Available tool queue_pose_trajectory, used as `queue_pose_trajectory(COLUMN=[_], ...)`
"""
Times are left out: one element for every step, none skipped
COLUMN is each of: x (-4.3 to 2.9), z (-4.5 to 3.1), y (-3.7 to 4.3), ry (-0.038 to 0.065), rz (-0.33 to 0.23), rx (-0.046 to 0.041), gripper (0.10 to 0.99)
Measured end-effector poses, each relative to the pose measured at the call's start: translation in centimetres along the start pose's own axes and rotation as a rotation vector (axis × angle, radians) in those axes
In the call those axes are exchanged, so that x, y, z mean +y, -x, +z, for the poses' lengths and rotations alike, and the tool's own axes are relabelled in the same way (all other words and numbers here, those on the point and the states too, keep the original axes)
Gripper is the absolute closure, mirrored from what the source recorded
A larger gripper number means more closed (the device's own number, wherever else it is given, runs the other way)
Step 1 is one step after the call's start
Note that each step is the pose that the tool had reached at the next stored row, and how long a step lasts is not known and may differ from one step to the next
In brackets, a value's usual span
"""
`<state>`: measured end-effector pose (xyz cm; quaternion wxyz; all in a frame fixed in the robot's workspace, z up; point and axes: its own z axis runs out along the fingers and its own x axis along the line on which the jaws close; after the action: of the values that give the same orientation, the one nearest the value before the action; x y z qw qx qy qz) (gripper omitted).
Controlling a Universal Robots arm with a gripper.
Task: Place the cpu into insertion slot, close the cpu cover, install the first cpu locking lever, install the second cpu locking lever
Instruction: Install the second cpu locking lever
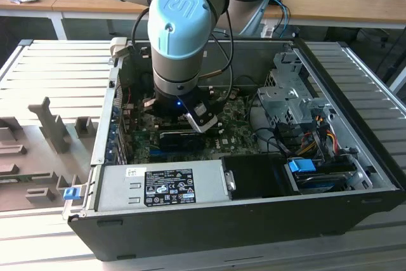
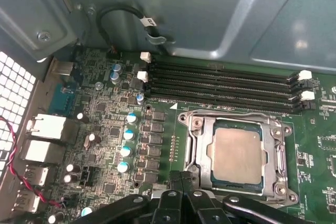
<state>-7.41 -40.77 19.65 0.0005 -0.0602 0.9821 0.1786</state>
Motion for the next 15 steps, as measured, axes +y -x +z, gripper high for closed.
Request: queue_pose_trajectory(x=[0.01,0.02,0.04,0.05,0.06,0.09,0.3,0.47,0.63,0.84,1.01,1.24,1.4,1.56,1.69], z=[0.06,0.1,0.13,0.13,0.12,0.02,-0.52,-0.97,-1.42,-1.96,-2.4,-2.97,-3.37,-3.75,-4.06], y=[0.01,0.01,0.01,0.01,0.01,0.02,0.03,0.04,0.05,0.06,0.07,0.09,0.1,0.12,0.13], ry=[0.002,0.003,0.005,0.005,0.005,0.004,0.004,0.004,0.004,0.005,0.005,0.005,0.006,0.006,0.006], rz=[0.0,0.0,0.0,0.0,0.0,0.0,0.0,0.0,0.0,0.0,0.0,0.0,0.0,0.0,0.0], rx=[-0.0003,-0.0004,-0.0008,-0.0008,-0.0008,-0.0006,-0.0006,-0.0005,-0.0006,-0.0005,-0.0004,-0.0003,-0.0003,-0.0003,0.0001], gripper=[0.98,0.98,0.98,0.98,0.98,0.98,0.98,0.98,0.98,0.98,0.98,0.98,0.98,0.98,0.98])
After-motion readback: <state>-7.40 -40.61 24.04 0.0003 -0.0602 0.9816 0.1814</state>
